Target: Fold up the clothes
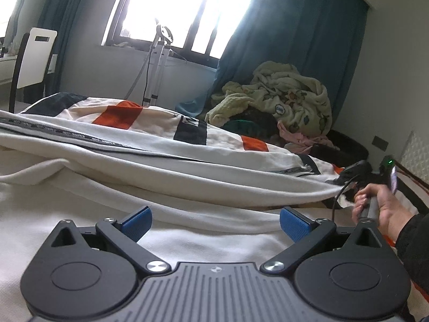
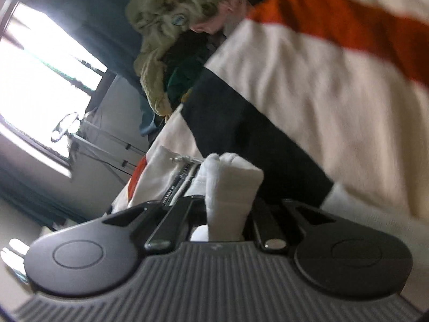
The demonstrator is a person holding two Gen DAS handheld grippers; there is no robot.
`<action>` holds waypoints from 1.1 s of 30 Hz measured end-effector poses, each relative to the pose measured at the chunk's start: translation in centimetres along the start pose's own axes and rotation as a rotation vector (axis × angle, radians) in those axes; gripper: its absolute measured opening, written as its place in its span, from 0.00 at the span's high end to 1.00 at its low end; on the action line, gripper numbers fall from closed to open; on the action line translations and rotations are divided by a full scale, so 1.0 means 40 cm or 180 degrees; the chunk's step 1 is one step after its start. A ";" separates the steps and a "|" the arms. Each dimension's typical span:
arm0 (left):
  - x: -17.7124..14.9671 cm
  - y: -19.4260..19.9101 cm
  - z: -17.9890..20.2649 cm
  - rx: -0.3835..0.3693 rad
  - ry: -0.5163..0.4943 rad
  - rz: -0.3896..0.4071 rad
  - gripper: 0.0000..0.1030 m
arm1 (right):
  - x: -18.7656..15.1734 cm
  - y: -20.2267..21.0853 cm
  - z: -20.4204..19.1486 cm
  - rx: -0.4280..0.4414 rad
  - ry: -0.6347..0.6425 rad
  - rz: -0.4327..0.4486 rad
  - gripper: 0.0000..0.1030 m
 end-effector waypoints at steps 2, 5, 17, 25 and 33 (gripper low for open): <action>0.000 0.000 -0.002 0.0059 -0.0042 -0.0006 0.01 | 0.030 0.018 -0.004 -0.0035 0.0078 0.0192 0.94; 0.000 -0.003 -0.014 0.0201 -0.0117 -0.0042 0.01 | 0.061 0.019 0.043 -0.0249 0.0203 0.0351 0.94; 0.051 0.034 -0.028 0.0443 -0.0291 0.0078 0.01 | 0.041 0.143 0.004 -0.0351 0.0776 0.0293 0.26; 0.092 0.120 -0.012 0.0507 -0.0384 0.0124 0.01 | -0.076 0.436 -0.122 0.0074 0.1443 -0.0016 0.21; 0.124 0.212 -0.071 0.0863 -0.0185 0.0066 0.01 | -0.114 0.608 -0.130 0.0034 0.1444 -0.0055 0.21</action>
Point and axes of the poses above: each gripper's, at about its wrist camera, not at the fingertips, and y roughly against the way its jaws point, z to its right, x to its top, the point moved 9 cm from there along -y, roughly the way its jaws point, and after that the axes turned 15 degrees about z, right-handed, at the moved point
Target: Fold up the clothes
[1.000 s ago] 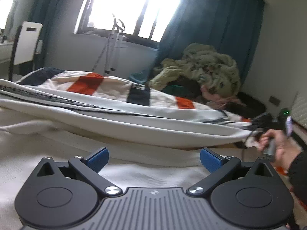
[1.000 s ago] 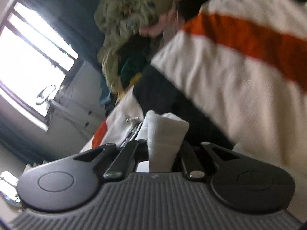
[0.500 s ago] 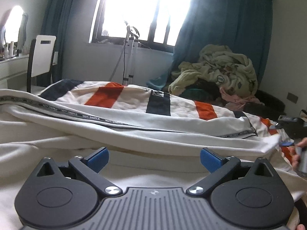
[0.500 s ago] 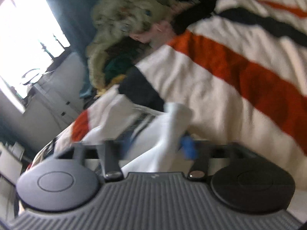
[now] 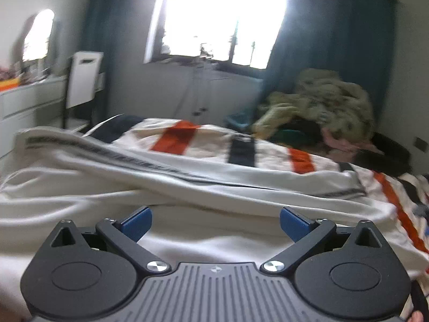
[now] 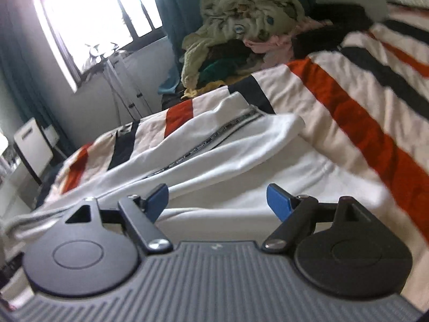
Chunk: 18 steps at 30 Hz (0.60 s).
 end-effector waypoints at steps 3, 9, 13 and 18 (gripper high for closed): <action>0.018 0.020 -0.097 0.0356 0.0227 -0.0057 0.01 | -0.013 -0.012 0.051 -0.0299 -0.0151 -0.0066 0.21; 0.088 0.103 -0.360 0.1253 0.0684 0.0011 0.01 | -0.019 -0.007 0.185 -0.0936 -0.0646 0.0028 0.21; 0.114 0.176 -0.543 0.1839 0.1100 -0.0011 0.01 | -0.030 0.016 0.288 -0.1469 -0.1006 0.0115 0.21; 0.114 0.242 -0.708 0.2212 0.1550 -0.0018 0.01 | -0.077 0.040 0.396 -0.2048 -0.1454 0.0043 0.21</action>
Point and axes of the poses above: each gripper's, at about its wrist camera, not at the fingertips, and y roughly against the way its jaws point, z to its right, x to its top, the point moved 9 cm from there along -y, roughly the way its jaws point, and after that the axes turned 15 degrees about z, right-handed, at the moved point
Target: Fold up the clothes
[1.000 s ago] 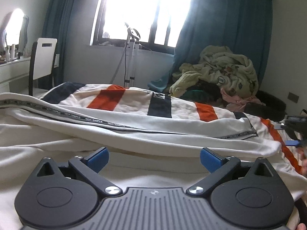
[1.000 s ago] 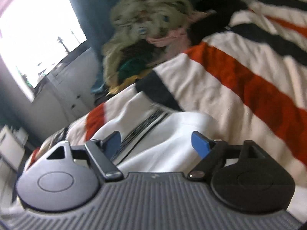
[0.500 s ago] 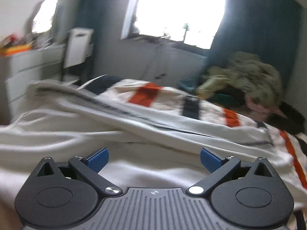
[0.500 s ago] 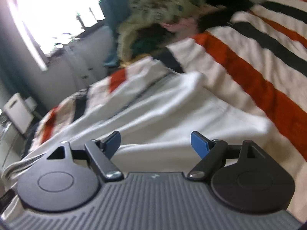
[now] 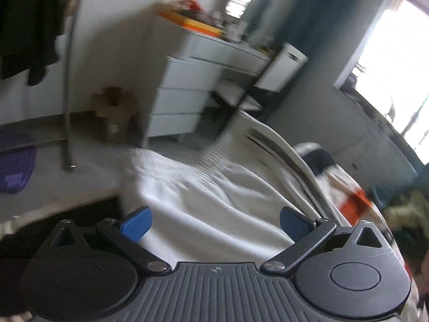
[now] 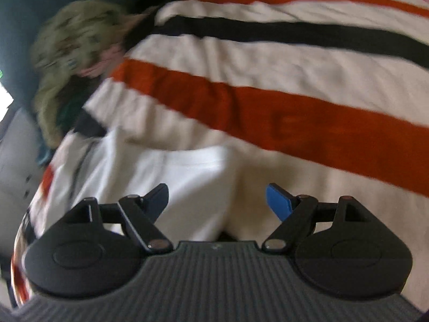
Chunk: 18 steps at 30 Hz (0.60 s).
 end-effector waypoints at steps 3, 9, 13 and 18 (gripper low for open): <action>-0.004 -0.017 -0.052 0.0143 0.0267 -0.0032 0.01 | -0.023 -0.023 0.028 -0.0034 -0.0314 -0.0223 0.20; -0.043 -0.044 -0.098 0.0278 0.0729 -0.0317 0.01 | -0.104 -0.051 -0.012 0.0759 -0.1368 -0.0932 0.21; -0.027 -0.013 -0.157 0.0242 0.1226 -0.0176 0.02 | -0.085 -0.030 -0.032 0.0954 -0.1418 -0.0827 0.42; 0.015 0.035 -0.261 0.0460 0.1608 0.0126 0.02 | -0.072 -0.020 -0.024 0.0936 -0.1371 -0.0767 0.91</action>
Point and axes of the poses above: each gripper's, at about its wrist camera, not at the fingertips, and y roughly against the way its jaws point, z to its right, x to its top, the point moved 9 cm from there along -y, roughly the way its jaws point, and after that the axes turned 15 degrees about z, right-handed, at the moved point
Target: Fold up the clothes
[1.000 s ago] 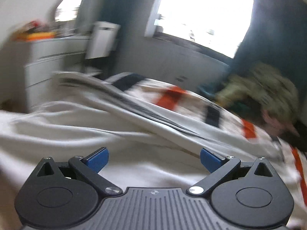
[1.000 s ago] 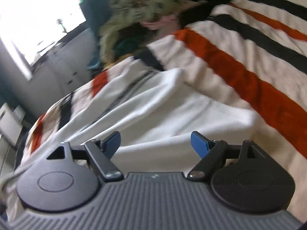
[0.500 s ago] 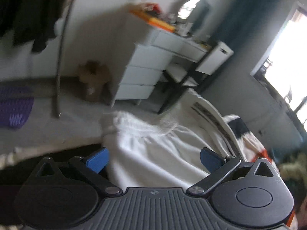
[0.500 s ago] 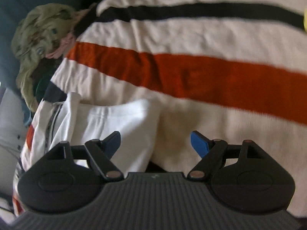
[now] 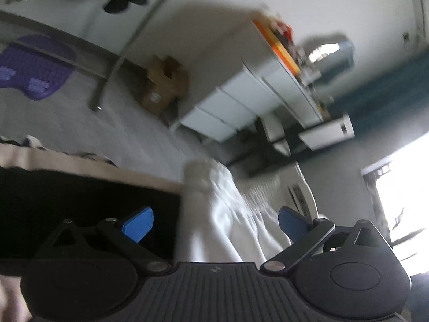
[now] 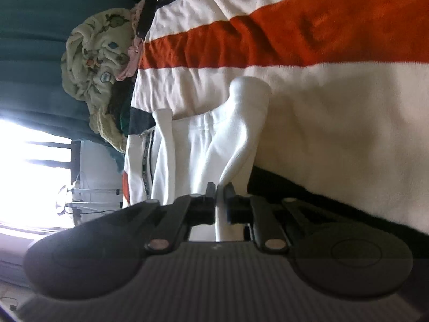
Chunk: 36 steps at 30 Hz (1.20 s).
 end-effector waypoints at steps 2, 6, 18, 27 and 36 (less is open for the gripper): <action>0.029 0.007 -0.034 0.0242 -0.0104 0.0129 0.05 | 0.016 0.004 -0.002 -0.0009 0.0027 0.0057 0.92; 0.026 -0.033 -0.063 0.0360 0.0003 -0.0112 0.11 | 0.026 0.004 0.012 -0.0118 0.0013 0.0130 0.91; -0.119 -0.093 0.023 -0.0241 0.0193 -0.0811 0.32 | 0.037 -0.040 0.077 -0.0575 -0.0063 0.0136 0.88; -0.135 -0.127 0.014 -0.0110 0.0198 -0.0785 0.85 | 0.059 -0.054 0.042 -0.0406 0.0149 0.0271 0.93; -0.047 -0.056 0.109 -0.0627 0.0133 -0.0438 0.90 | 0.123 0.084 -0.095 0.0336 0.0345 0.0828 0.95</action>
Point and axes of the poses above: each gripper's, at about its wrist camera, not at the fingertips, and y roughly against the way its jaws point, z to its right, x to its top, the point moved 9 cm from there along -y, roughly the way its jaws point, and after that the axes turned 15 degrees about z, right-handed, at the moved point
